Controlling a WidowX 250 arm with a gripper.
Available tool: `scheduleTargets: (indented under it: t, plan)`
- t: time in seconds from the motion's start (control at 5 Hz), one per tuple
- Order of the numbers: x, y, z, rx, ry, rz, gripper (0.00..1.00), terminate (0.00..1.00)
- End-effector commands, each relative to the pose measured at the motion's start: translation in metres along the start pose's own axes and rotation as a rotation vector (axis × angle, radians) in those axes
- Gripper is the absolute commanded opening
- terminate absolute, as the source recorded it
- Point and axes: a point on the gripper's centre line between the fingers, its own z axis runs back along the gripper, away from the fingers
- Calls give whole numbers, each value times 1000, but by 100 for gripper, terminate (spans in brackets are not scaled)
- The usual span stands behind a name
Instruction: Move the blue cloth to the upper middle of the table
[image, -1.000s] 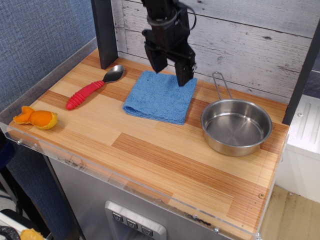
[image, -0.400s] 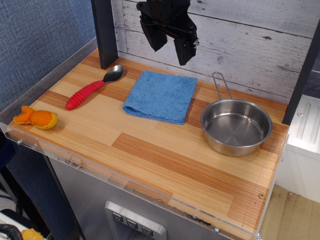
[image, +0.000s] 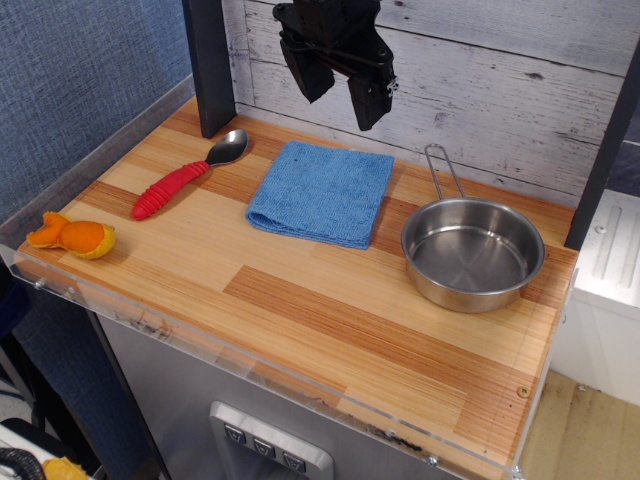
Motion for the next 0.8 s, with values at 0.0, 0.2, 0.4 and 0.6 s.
scheduleTargets:
  t: [0.0,0.2,0.4,0.6]
  plan:
    - [3,1,19,17,-46,-12,100,0]
    - [3,1,19,17,-46,-12,100,0]
    - [3,1,19,17,-46,-12,100,0]
    - [3,1,19,17,-46,-12,100,100]
